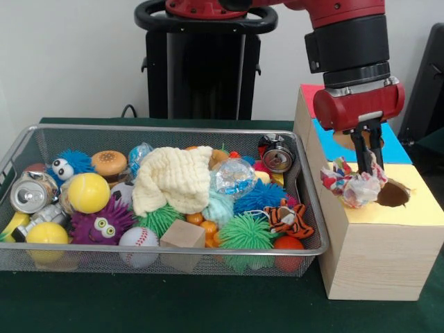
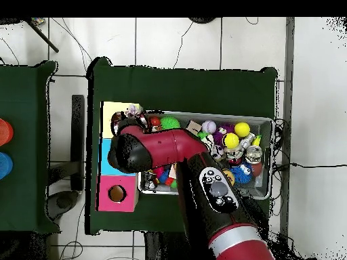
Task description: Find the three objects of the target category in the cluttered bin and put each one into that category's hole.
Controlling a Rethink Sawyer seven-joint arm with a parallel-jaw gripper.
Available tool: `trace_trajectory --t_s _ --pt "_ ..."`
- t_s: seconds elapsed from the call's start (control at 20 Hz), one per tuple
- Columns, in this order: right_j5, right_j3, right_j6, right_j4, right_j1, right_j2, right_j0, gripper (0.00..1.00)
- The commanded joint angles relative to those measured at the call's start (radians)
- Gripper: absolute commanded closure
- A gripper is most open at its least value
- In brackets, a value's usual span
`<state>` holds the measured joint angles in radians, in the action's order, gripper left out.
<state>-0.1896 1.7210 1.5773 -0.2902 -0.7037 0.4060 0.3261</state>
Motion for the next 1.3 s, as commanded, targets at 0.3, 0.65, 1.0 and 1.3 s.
trace_trajectory --t_s 0.3,0.65,1.0,1.3 --pt "-0.128 0.025 0.125 0.041 -0.004 -0.035 -0.024 1.0" --pt "-0.126 0.019 0.127 0.053 0.002 -0.04 -0.038 1.0" --pt "-0.126 0.018 0.116 0.054 0.013 -0.031 -0.035 1.0" --pt "-0.126 0.012 0.1 0.048 0.026 -0.022 -0.021 1.0"
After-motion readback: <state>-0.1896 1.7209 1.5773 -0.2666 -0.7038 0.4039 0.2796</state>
